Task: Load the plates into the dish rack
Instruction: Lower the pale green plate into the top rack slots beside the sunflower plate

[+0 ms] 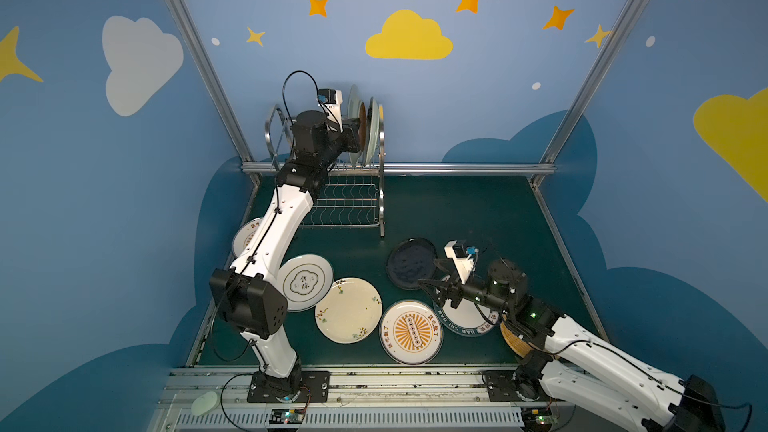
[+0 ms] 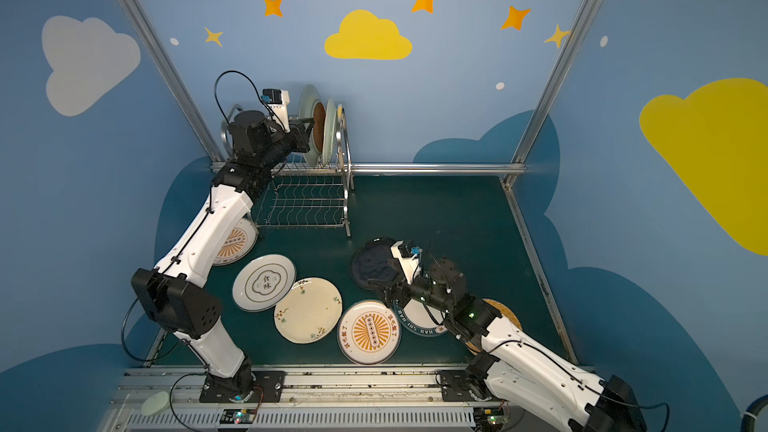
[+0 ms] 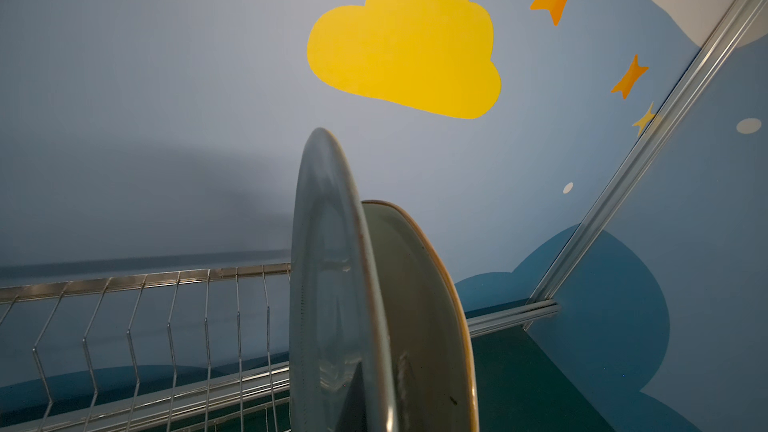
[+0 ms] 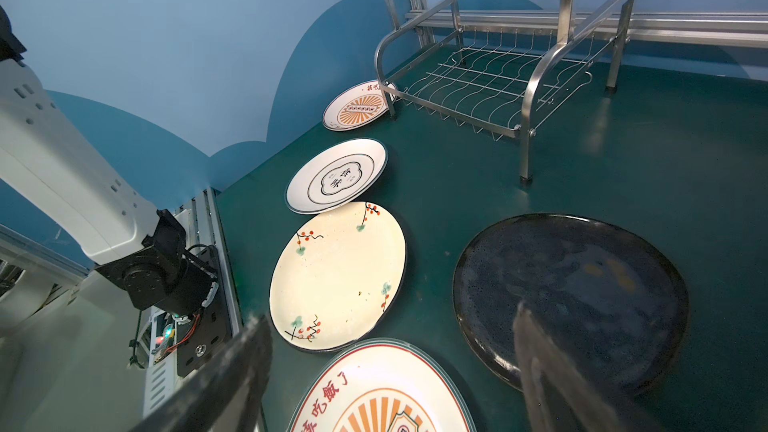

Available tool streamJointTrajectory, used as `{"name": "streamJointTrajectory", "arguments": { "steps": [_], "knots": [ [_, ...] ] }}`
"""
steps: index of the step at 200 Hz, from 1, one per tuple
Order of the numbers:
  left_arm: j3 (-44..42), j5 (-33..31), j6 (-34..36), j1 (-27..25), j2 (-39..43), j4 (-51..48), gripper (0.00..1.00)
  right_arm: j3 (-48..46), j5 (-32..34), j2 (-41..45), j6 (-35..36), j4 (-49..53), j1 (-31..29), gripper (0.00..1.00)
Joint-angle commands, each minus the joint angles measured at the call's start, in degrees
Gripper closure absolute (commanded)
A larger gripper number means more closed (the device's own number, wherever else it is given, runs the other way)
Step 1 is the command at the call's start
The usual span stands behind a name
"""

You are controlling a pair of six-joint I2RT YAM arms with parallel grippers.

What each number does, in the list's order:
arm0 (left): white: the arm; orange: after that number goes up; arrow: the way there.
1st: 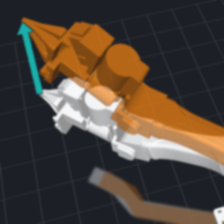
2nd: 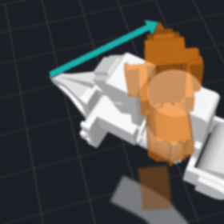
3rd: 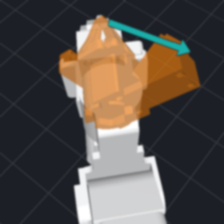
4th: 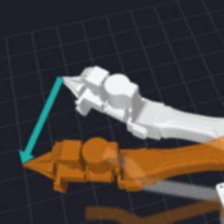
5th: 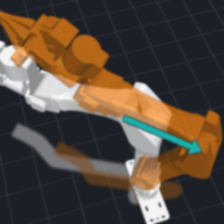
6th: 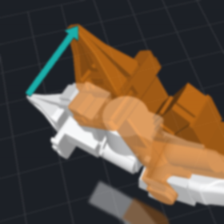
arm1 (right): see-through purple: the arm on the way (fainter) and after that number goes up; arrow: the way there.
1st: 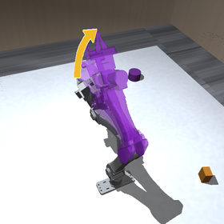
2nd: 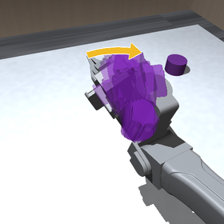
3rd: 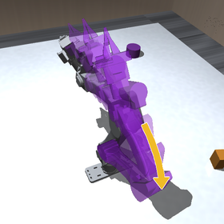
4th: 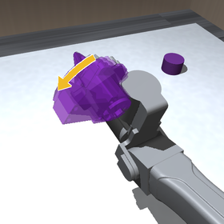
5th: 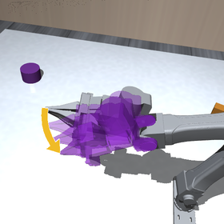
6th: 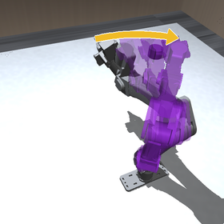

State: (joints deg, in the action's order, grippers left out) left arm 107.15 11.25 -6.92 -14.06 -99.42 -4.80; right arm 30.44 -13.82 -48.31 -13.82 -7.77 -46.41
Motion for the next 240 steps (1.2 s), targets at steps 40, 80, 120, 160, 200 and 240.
{"name": "streamJointTrajectory", "arguments": {
  "steps": [40, 80, 120, 160, 200, 240],
  "knots": [
    [2.3, -3.8, 5.8, -1.2, -0.3, 6.9, 0.96, 1.2, 1.3, 1.4, -1.0, 1.4, -0.4, 0.11],
    [1.3, -5.2, 6.6, -1.7, -0.7, 7.3, 0.96, 1.2, 1.6, 2.0, -1.1, 1.7, -0.5, 0.11],
    [-0.7, -5.9, 6.6, -2.1, -0.3, 8.6, 0.93, 1.1, 1.6, 1.8, -1.4, 1.7, -0.5, 0.11],
    [-1.9, -6.1, 6.7, -2.2, 0.4, 9.0, 0.79, 1.1, 1.9, 2.4, -1.4, 2.1, -0.5, 0.11],
    [-2.0, -6.8, 6.6, -2.2, 0.6, 9.2, 0.78, 1.0, 1.7, 3.2, -1.6, 2.1, -0.5, 0.11],
    [-2.2, -7.0, 6.2, -2.1, 1.2, 9.2, 0.74, 0.8, 1.7, 3.8, -1.8, 2.2, -0.5, 0.11]
  ]
}}
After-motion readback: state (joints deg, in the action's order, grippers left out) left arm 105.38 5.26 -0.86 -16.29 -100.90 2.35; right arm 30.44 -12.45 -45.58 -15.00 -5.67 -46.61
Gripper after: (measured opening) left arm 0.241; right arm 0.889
